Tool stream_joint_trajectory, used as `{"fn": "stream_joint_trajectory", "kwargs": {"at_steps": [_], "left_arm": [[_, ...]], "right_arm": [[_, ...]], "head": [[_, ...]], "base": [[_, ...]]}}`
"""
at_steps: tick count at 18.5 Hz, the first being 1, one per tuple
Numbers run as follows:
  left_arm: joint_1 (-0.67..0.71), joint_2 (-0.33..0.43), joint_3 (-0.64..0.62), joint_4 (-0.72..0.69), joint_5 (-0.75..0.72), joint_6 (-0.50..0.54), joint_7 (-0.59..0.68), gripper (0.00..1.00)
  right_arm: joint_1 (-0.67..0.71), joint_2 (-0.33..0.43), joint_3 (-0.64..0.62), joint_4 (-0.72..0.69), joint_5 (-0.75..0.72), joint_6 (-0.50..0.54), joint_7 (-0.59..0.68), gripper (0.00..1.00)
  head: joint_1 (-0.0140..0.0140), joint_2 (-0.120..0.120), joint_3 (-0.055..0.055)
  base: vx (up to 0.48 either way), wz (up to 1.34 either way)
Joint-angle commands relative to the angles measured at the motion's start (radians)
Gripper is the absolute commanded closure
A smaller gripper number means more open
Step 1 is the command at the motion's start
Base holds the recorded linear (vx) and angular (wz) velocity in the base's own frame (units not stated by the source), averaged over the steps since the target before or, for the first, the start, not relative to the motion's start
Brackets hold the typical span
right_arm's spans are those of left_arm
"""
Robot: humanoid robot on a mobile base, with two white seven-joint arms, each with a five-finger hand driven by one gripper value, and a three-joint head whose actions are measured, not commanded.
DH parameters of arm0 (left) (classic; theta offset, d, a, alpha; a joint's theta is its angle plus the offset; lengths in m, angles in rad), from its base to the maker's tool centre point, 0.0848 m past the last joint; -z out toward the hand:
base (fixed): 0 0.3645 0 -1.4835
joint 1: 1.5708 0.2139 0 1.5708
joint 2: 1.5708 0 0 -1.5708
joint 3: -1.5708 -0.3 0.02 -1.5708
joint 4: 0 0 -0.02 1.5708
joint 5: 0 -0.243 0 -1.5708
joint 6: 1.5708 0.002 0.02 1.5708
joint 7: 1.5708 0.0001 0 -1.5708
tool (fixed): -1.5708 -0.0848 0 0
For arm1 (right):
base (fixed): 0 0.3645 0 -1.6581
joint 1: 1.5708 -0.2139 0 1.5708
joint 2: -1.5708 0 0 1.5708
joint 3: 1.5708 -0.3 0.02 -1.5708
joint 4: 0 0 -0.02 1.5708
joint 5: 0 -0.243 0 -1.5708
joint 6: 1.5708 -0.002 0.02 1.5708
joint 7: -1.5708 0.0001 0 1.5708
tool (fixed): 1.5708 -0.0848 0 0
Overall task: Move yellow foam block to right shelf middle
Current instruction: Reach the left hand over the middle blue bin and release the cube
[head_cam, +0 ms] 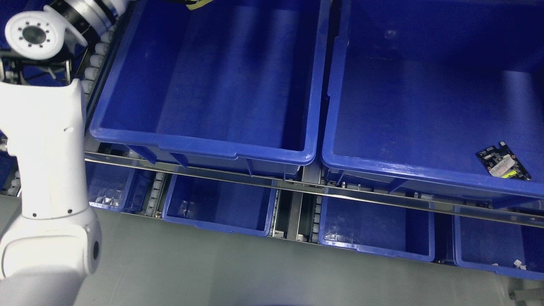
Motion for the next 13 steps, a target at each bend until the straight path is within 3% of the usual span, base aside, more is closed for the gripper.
{"fn": "stream_joint_trajectory", "kwargs": {"at_steps": [1,4,8,11,13], "left_arm": [[-0.084,0.110,-0.287,0.143,-0.081,0.022,0.000,0.16],[-0.060,0.096,-0.223,0.142,-0.075,0.021,0.014,0.03],[-0.003,-0.025,-0.005,0.124,-0.072,0.014,0.057,0.01],[0.061,-0.163,0.193,0.013,-0.071,-0.004,0.055,0.00],[0.112,-0.190,0.271,-0.046,-0.069,-0.083,0.058,0.00]], "right_arm": [[0.002,-0.017,0.000,-0.017,0.003,-0.002,0.000,0.00],[0.002,-0.017,0.000,-0.017,0.003,-0.002,0.000,0.00],[0.002,-0.017,0.000,-0.017,0.003,-0.002,0.000,0.00],[0.002,-0.017,0.000,-0.017,0.003,-0.002,0.000,0.00],[0.002,-0.017,0.000,-0.017,0.003,-0.002,0.000,0.00]], "head": [[0.0000,0.000,0.000],[0.0000,0.000,0.000],[0.0000,0.000,0.000],[0.0000,0.000,0.000],[0.0000,0.000,0.000]], "base": [[0.040,-0.10],[0.015,-0.03],[-0.001,0.00],[-0.004,0.02],[0.000,0.00]]}}
